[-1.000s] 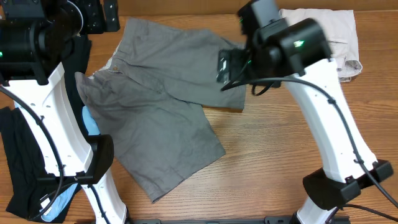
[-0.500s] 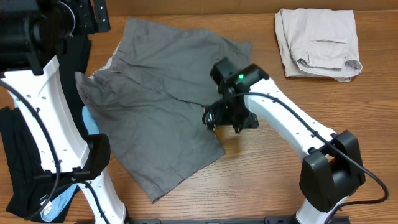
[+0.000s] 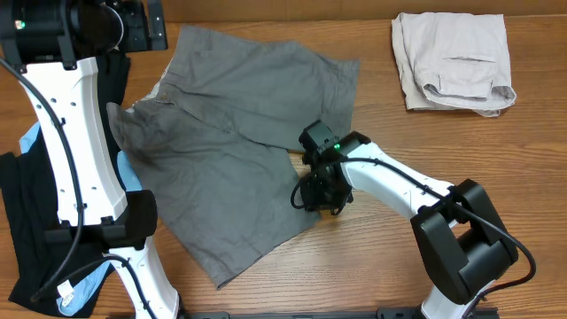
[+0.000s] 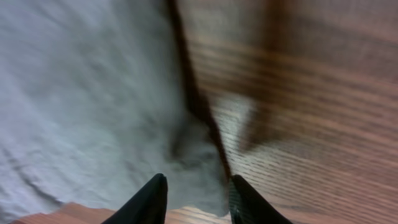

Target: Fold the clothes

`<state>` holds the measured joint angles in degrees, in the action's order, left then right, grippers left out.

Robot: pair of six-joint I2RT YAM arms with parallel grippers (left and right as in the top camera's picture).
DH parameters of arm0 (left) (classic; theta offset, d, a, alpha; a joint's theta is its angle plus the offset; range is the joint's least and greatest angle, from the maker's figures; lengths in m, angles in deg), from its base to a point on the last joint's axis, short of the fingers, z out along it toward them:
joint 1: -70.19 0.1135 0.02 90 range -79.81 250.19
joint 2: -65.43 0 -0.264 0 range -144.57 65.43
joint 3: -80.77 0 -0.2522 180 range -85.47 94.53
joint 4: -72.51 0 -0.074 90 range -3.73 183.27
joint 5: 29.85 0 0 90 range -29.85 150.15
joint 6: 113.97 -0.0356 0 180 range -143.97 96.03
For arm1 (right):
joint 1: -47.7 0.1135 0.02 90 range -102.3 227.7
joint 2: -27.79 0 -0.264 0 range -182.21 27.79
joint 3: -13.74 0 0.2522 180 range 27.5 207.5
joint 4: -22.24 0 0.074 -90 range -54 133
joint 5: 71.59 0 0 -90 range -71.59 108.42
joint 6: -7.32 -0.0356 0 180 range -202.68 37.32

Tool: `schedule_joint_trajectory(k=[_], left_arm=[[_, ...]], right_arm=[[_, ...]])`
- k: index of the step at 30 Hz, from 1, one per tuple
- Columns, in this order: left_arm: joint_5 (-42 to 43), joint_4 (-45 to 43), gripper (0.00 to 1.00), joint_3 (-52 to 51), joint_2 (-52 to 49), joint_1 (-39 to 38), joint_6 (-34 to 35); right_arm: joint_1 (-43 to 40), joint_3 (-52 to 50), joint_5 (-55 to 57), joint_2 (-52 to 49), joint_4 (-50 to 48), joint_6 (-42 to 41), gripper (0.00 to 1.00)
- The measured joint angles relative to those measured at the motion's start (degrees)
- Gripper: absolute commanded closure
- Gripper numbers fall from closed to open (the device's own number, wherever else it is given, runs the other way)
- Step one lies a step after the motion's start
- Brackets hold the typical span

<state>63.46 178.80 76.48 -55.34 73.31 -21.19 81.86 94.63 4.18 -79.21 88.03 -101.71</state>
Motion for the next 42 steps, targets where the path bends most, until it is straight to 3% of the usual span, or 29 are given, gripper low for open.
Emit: schedule_joint_trajectory(k=[7, 8, 10, 11, 20, 25, 32, 42], left_arm=[[0.8, 0.0, 0.00, -3.3, -0.1, 0.0, 0.0], [0.8, 0.0, 0.00, -3.5, -0.1, 0.0, 0.0], [0.8, 0.0, 0.00, -4.0, -0.2, 0.0, 0.0], [0.9, 0.0, 0.00, -4.0, -0.2, 0.0, 0.0], [1.0, 0.0, 0.00, -4.1, -0.3, 0.0, 0.0], [1.0, 0.0, 0.00, -4.1, -0.3, 0.0, 0.0], [1.0, -0.4, 0.00, -4.1, -0.3, 0.0, 0.0], [1.0, -3.9, 0.00, -11.4, -0.3, -0.1, -0.1]], right_arm=[[0.0, -3.2, -0.6, 0.2, -3.3, 0.2, 0.55], [0.0, -3.2, -0.6, 0.2, -3.3, 0.2, 0.60], [0.0, -3.3, -0.6, 0.2, -3.5, 0.2, 0.91], [0.0, -3.5, -0.6, 0.2, -3.6, 0.1, 0.96], [-3.0, -3.6, -2.3, 0.2, -0.2, 0.2, 0.96], [-15.1, -3.6, -4.5, 0.2, 3.7, 1.2, 0.96], [-32.2, -3.5, -11.2, 0.2, 4.4, 9.3, 0.96], [-40.3, 2.9, -4.8, 0.2, -3.1, 12.8, 0.96]])
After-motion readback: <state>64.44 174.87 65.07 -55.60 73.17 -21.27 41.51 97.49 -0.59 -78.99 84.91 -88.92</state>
